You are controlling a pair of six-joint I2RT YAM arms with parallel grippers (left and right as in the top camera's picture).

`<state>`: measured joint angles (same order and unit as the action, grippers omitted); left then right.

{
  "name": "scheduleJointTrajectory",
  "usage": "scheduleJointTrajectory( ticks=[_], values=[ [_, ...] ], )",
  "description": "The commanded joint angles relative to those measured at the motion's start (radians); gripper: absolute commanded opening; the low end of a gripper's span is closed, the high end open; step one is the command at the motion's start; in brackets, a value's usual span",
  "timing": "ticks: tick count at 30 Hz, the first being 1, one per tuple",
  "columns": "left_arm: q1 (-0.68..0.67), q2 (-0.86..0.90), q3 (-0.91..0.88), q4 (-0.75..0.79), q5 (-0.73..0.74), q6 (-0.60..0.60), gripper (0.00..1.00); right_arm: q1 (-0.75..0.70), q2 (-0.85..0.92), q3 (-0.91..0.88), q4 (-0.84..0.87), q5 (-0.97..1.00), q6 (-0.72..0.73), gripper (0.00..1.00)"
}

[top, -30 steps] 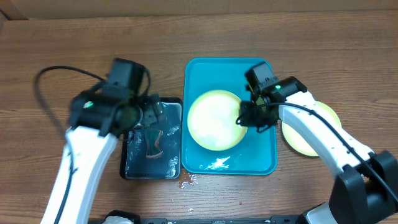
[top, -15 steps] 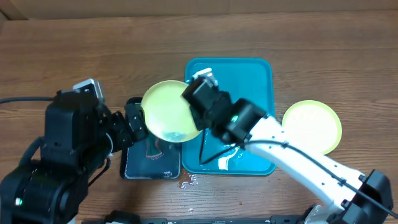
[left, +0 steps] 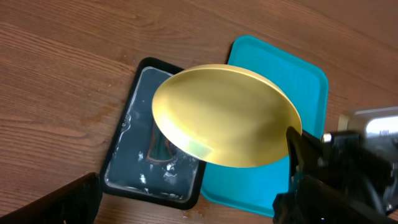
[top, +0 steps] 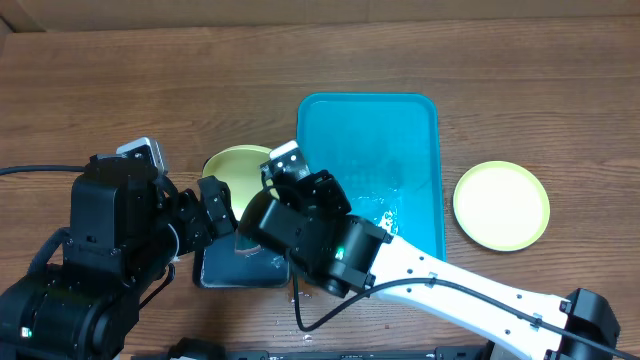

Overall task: Clean dirty plates on tray and stack at the side
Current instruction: 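Lift the yellow plate with the right gripper and tilt it over the black tray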

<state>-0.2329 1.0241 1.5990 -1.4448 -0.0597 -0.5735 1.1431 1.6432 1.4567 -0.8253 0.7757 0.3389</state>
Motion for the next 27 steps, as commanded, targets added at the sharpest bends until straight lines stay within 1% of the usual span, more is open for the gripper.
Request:
scheduleJointTrajectory(
  ticks=[1, 16, 27],
  values=[
    [0.005, 0.003, 0.013, 0.000, 0.001, 0.002, 1.00, 0.031, -0.003, 0.020, 0.008, 0.105, 0.005, 0.04],
    [0.005, 0.003, 0.013, 0.000, 0.001, 0.002, 1.00, 0.142, -0.003, 0.020, 0.000, 0.329, 0.004, 0.04],
    [0.005, 0.003, 0.013, 0.000, 0.001, 0.002, 1.00, 0.153, -0.003, 0.020, -0.040, 0.351, 0.001, 0.04]
  ],
)
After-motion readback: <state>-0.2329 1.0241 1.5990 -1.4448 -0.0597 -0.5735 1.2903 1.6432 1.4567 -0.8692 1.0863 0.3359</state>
